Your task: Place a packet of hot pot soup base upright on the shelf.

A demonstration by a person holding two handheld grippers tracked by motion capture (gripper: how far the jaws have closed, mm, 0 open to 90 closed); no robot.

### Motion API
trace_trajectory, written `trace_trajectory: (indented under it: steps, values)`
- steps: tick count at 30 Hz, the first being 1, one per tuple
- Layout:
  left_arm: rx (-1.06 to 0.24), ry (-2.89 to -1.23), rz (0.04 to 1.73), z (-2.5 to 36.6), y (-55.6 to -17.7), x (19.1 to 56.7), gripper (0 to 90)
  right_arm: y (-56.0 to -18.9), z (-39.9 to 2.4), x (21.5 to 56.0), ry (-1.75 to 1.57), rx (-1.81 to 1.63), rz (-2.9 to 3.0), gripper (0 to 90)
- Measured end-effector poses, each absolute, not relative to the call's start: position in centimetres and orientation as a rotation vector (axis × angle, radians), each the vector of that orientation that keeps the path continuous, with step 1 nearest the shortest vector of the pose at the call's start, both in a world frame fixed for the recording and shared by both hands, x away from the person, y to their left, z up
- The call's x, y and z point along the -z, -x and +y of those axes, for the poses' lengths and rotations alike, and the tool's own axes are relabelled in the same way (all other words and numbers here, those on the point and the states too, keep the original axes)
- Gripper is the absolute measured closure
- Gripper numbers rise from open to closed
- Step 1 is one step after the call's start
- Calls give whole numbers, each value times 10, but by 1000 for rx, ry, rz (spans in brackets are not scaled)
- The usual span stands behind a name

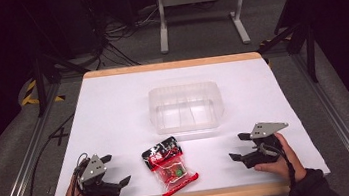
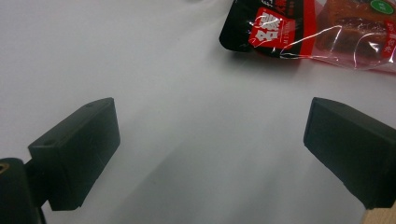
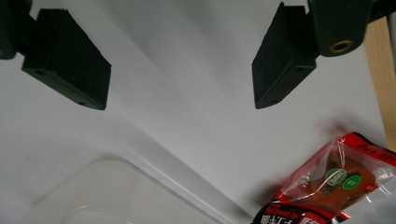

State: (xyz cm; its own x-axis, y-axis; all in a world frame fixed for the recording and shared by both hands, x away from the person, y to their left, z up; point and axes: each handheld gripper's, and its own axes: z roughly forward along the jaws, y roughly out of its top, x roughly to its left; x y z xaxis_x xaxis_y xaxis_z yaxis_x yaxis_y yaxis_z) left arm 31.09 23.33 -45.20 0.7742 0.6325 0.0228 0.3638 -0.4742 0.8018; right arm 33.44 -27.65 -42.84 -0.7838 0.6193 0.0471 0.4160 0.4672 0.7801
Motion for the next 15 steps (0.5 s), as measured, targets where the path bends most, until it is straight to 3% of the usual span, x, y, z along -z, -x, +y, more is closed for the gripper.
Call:
trace_trajectory:
  steps: [15]
  values:
    - [-414,-2111,749,235,-309,453,46,-354,-193,430,-786,-1293,2699,179]
